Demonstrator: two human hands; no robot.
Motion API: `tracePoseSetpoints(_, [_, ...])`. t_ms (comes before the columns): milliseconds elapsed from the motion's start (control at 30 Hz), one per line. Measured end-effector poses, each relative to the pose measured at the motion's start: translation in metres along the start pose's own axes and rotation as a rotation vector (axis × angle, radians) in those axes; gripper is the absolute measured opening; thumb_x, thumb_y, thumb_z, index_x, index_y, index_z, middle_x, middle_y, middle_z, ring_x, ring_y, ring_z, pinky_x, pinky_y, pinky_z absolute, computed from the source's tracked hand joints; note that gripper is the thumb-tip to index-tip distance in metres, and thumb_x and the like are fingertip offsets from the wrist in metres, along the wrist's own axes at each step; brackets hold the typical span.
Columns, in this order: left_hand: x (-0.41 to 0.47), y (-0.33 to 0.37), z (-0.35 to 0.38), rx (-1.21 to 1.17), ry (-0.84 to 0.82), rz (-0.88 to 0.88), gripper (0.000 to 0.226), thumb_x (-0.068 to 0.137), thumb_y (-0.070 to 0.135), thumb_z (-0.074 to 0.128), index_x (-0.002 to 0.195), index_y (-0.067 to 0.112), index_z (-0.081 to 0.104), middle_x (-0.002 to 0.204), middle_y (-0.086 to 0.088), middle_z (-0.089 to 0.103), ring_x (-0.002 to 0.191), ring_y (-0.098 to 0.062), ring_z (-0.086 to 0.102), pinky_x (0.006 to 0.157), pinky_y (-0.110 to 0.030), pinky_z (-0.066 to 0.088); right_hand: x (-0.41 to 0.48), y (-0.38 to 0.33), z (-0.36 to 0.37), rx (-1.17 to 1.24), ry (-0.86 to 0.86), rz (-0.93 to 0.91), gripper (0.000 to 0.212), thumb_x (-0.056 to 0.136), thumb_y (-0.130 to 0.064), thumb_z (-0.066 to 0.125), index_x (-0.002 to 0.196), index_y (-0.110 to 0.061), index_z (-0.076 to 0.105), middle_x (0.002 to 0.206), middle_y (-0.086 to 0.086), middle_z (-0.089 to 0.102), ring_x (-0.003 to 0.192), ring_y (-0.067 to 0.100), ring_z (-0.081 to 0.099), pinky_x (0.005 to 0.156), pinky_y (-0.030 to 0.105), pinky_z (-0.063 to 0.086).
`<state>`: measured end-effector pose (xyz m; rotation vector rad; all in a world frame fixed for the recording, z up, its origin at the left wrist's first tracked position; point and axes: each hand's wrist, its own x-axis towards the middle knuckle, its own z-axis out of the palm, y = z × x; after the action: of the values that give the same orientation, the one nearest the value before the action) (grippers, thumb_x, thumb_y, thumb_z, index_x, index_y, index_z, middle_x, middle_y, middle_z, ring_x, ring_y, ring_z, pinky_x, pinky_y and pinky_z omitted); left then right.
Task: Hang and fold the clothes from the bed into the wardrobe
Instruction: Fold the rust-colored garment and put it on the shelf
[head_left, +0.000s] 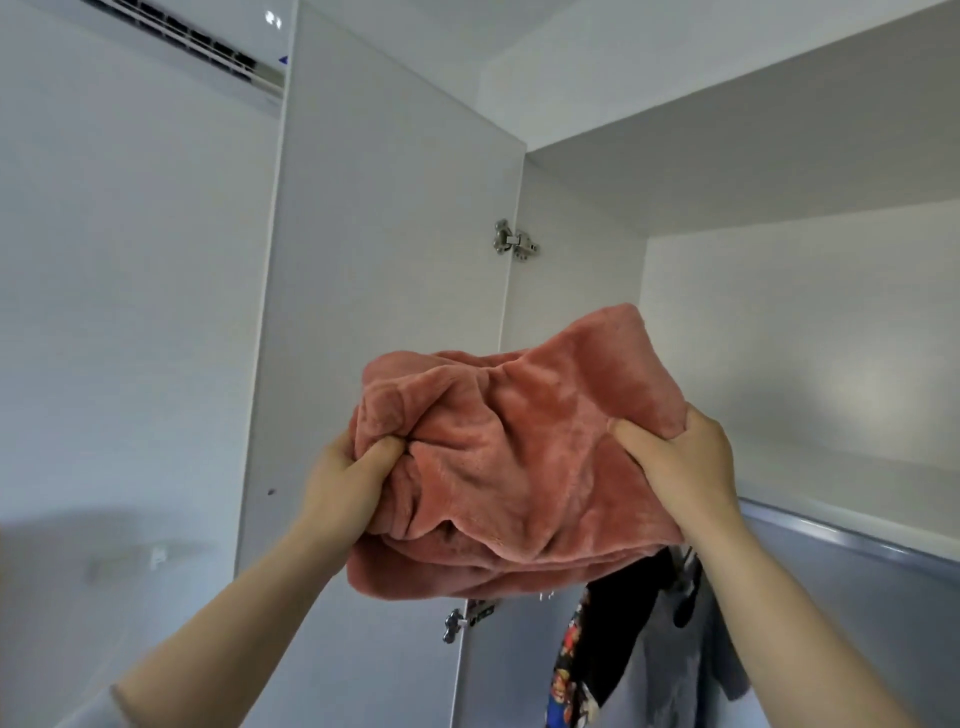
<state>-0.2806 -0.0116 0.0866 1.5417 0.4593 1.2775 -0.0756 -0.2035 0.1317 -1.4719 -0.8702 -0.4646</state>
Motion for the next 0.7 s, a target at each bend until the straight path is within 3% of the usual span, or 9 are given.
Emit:
tracePoseSetpoints(167, [0.061, -0.023, 0.040, -0.031, -0.080, 0.016, 0.029, 0.069, 0.042, 0.058, 0.090, 0.027, 0.070, 0.089, 0.007, 0.074, 0.087, -0.012, 0.069, 0.071, -0.027, 0.052, 0.039, 0.026, 0.005, -0.109, 0.092, -0.017, 0.015, 0.073, -0.030, 0.078, 0.073, -0.020, 0.067, 0.064, -0.018, 0.068, 0.062, -0.005, 0.062, 0.056, 0.019, 0.044])
tracePoseSetpoints(300, [0.110, -0.040, 0.072, -0.073, -0.176, 0.013, 0.028, 0.073, 0.036, 0.059, 0.092, 0.019, 0.072, 0.090, -0.001, 0.075, 0.088, -0.019, 0.070, 0.078, -0.035, 0.057, 0.061, 0.043, 0.011, -0.191, 0.158, 0.000, 0.013, 0.074, -0.031, 0.077, 0.071, -0.025, 0.065, 0.063, -0.018, 0.066, 0.062, -0.011, 0.061, 0.053, 0.013, 0.042])
tracePoseSetpoints(433, [0.153, -0.055, 0.106, -0.131, -0.240, 0.027, 0.013, 0.089, 0.016, 0.060, 0.091, 0.011, 0.072, 0.090, -0.009, 0.075, 0.086, -0.022, 0.071, 0.071, -0.032, 0.057, 0.083, 0.056, 0.015, -0.277, 0.246, -0.002, 0.017, 0.074, -0.029, 0.078, 0.066, -0.027, 0.062, 0.061, -0.021, 0.062, 0.059, -0.016, 0.057, 0.049, 0.004, 0.039])
tracePoseSetpoints(600, [0.187, -0.067, 0.148, -0.191, -0.335, 0.033, 0.014, 0.090, 0.015, 0.059, 0.092, 0.010, 0.072, 0.091, -0.011, 0.075, 0.086, -0.024, 0.071, 0.078, -0.037, 0.058, 0.105, 0.072, 0.010, -0.347, 0.318, 0.003, 0.016, 0.074, -0.032, 0.077, 0.068, -0.029, 0.061, 0.070, -0.019, 0.065, 0.068, -0.006, 0.060, 0.061, 0.018, 0.045])
tracePoseSetpoints(700, [0.198, -0.077, 0.171, -0.213, -0.408, 0.015, 0.017, 0.086, 0.023, 0.063, 0.094, 0.012, 0.072, 0.090, -0.008, 0.076, 0.087, -0.023, 0.072, 0.078, -0.036, 0.058, 0.120, 0.082, 0.003, -0.377, 0.315, -0.002, 0.012, 0.075, -0.032, 0.075, 0.073, -0.030, 0.064, 0.074, -0.017, 0.067, 0.070, -0.003, 0.062, 0.060, 0.015, 0.043])
